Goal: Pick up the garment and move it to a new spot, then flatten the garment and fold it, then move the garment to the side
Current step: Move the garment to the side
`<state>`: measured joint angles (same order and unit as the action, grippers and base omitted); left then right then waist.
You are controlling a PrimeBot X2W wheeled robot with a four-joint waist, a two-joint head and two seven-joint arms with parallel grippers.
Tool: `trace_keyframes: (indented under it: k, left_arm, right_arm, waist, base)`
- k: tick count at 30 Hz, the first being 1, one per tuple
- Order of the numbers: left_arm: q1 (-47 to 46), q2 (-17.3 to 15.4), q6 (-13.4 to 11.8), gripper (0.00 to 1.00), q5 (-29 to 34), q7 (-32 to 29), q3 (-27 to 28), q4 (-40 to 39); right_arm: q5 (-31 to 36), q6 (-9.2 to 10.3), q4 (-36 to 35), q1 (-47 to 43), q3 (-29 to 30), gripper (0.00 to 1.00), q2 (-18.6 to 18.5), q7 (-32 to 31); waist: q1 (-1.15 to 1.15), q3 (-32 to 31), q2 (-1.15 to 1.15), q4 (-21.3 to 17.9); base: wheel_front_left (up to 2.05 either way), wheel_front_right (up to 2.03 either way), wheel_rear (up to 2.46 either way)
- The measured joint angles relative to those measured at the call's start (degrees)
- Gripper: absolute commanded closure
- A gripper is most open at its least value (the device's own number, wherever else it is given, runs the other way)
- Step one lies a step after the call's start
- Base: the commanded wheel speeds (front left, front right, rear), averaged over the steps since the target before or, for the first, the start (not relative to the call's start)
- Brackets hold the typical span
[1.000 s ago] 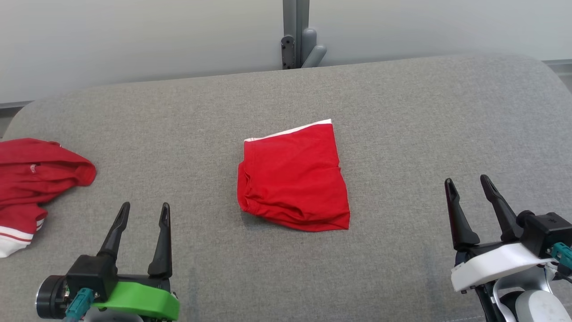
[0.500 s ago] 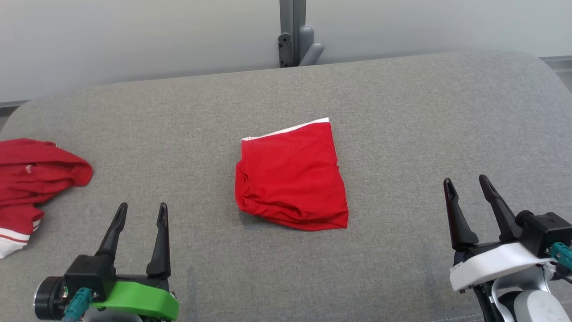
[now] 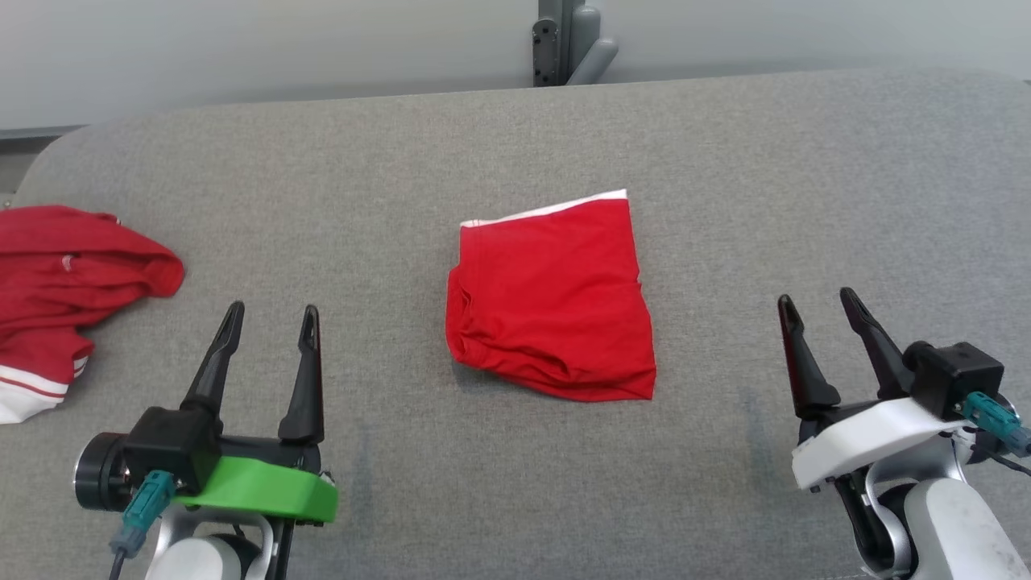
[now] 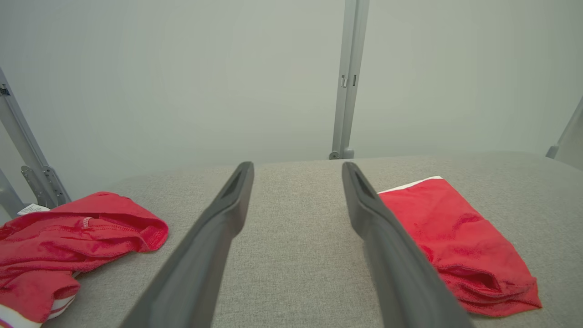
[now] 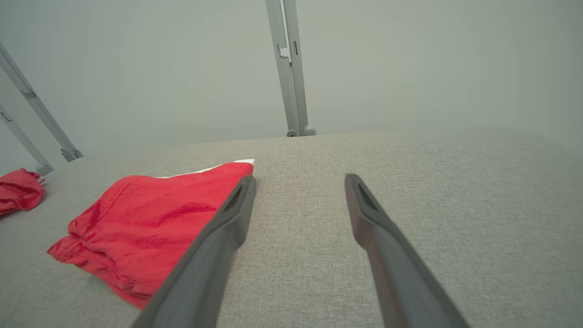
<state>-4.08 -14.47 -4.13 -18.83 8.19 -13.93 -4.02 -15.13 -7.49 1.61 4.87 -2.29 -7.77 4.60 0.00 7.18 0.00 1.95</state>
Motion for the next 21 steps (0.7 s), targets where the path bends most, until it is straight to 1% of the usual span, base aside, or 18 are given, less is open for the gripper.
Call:
trace_keyframes:
  k: [4,11,16,21]
  left_arm:
    - [-3.6,0.7,1.0,0.00,0.2,1.4,-0.9,0.7]
    - [-8.2,2.4,2.0,0.00,0.4,3.8,-1.9,3.5]
    - [-9.6,3.1,2.2,0.00,0.4,5.0,-2.2,5.3]
    - [-9.9,3.3,2.4,0.00,0.4,5.6,-2.2,6.6]
  right_arm:
    - [-1.0,-0.01,4.6,4.8,-2.8,0.00,-0.9,0.1]
    - [-2.6,0.00,13.9,11.9,-7.8,0.00,-1.5,1.0]
    - [-4.9,-0.01,20.0,14.6,-11.9,0.00,-1.4,0.7]
    - [-6.8,0.00,23.6,16.1,-15.0,0.00,-1.5,-0.8]
  waist:
    - [0.00,2.9,0.00,1.5]
    - [0.00,8.3,0.00,4.7]
    - [0.00,11.1,0.00,7.2]
    - [0.00,12.4,0.00,8.7]
  base:
    - [0.00,0.00,0.00]
    - [0.00,0.00,0.00]
    - [0.00,0.00,0.00]
    - [0.00,0.00,0.00]
